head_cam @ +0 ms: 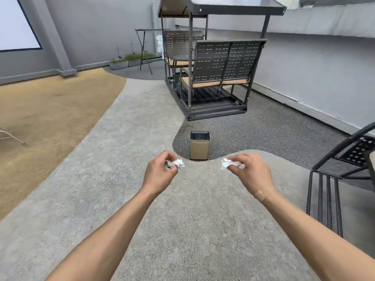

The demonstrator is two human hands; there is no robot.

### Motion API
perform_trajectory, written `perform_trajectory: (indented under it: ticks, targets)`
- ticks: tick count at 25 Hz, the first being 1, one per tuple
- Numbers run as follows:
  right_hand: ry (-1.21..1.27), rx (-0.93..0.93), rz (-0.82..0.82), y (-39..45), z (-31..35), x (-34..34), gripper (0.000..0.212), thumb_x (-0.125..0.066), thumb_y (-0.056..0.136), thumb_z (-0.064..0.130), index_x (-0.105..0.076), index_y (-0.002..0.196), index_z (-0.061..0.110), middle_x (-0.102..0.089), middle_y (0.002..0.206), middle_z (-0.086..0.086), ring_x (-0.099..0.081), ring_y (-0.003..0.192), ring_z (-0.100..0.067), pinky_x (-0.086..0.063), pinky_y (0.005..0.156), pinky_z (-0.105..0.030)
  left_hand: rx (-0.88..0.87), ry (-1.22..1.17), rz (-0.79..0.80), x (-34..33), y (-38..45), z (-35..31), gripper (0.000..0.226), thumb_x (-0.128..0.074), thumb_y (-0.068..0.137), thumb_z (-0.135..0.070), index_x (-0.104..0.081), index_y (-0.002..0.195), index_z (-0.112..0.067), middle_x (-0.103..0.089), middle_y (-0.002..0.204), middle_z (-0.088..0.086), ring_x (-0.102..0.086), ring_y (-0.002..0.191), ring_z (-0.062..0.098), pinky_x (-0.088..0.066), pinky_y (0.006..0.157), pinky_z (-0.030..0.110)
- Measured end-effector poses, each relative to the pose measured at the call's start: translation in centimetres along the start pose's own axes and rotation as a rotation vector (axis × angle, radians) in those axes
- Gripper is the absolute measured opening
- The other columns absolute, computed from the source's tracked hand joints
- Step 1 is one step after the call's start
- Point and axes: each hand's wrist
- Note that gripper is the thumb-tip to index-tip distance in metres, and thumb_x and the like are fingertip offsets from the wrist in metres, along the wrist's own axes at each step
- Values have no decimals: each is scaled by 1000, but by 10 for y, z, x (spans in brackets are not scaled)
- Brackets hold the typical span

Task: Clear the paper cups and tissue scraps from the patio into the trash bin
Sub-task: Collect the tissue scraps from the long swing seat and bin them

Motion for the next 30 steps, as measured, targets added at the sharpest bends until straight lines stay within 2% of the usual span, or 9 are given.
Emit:
perform_trajectory:
  ticks: [5,9,14,18,22,26,30]
  targets:
    - [3,0,-13,95,-2,-60,18,-72,81,38,-72,99,36,-64,92,7,-53,95,-18,-39,67,-31,-4,-19,6,-14,105,42,18,-70,79,-12,-60,85,-26,-64,83,-9,-60,78,13,-47,67,34]
    - [0,-28,-23,179,7,-109,19,-73,79,38,-73,98,35,-64,89,7,-53,91,-19,-39,66,-31,0,-35,19,-13,201,81,21,-70,79,-14,-58,83,-31,-63,82,-13,-59,77,11,-44,64,29]
    - [-23,-92,-9,267,14,-159,17,-71,81,40,-71,98,38,-59,88,12,-50,92,-15,-36,66,-30,15,-76,42,-11,309,118,18,-70,79,-16,-58,82,-29,-63,81,-8,-57,74,13,-43,63,31]
    - [-31,-90,6,331,4,-190,18,-71,81,40,-71,99,38,-58,87,13,-49,92,-15,-36,65,-30,24,-93,61,-27,378,144,19,-71,81,-17,-59,82,-32,-64,84,-11,-58,76,8,-42,62,24]
    - [-47,-104,17,391,-23,-222,17,-69,83,40,-70,100,40,-63,91,12,-45,91,-10,-37,66,-30,34,-78,77,-60,441,166,18,-70,82,-21,-60,84,-35,-66,91,-14,-61,84,8,-48,68,28]
    - [-25,-106,19,461,-66,-249,17,-70,83,37,-71,100,37,-67,94,10,-45,88,-11,-35,67,-29,49,-42,102,-100,514,178,21,-70,82,-22,-58,82,-39,-64,87,-17,-61,78,8,-51,70,35]
    - [-43,-112,50,547,-116,-273,19,-71,83,35,-72,101,34,-68,98,10,-47,91,-12,-33,70,-28,69,-26,146,-150,599,176,22,-70,81,-22,-58,81,-41,-65,86,-14,-63,76,15,-52,69,37]
Point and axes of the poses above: each hand's wrist, its own y-axis towards the middle knuckle, its own x-axis out of the back of the hand, z = x × y
